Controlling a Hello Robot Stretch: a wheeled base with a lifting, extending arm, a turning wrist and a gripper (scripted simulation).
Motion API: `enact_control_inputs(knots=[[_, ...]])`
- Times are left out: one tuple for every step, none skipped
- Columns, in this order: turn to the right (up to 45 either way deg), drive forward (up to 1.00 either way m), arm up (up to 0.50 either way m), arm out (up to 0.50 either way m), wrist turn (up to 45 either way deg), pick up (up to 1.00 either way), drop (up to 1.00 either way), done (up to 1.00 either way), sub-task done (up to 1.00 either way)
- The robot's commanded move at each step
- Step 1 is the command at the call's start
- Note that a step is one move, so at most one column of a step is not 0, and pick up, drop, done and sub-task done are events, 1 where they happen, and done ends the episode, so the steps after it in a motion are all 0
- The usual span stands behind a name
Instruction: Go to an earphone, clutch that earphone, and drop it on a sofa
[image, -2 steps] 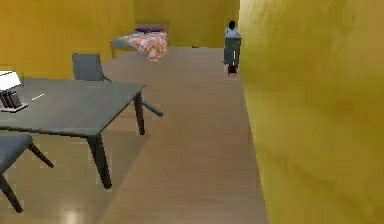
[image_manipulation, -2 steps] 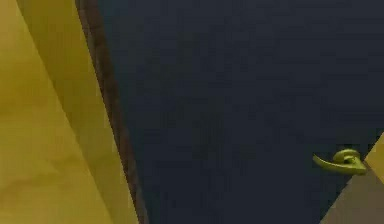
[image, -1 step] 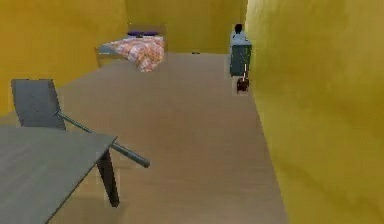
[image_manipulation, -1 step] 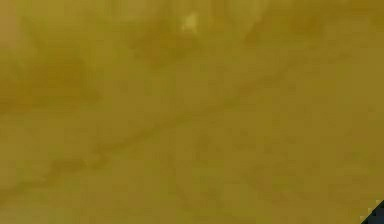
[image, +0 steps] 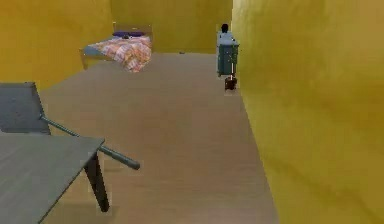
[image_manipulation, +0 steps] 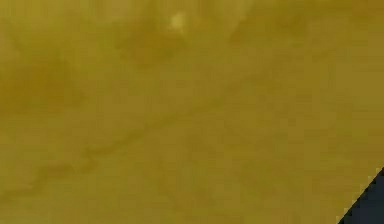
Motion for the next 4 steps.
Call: enact_control_inputs(knots=[[0.0, 1.00, 0.00, 0.00, 0.0, 0.00, 0.00, 0.00, 0.00], [0.0, 0.70, 0.00, 0.00, 0.0, 0.00, 0.00, 0.00, 0.00], [-9.0, 0.00, 0.00, 0.00, 0.0, 0.00, 0.00, 0.00, 0.00], [0.0, 1.00, 0.00, 0.00, 0.0, 0.00, 0.00, 0.00, 0.00]])
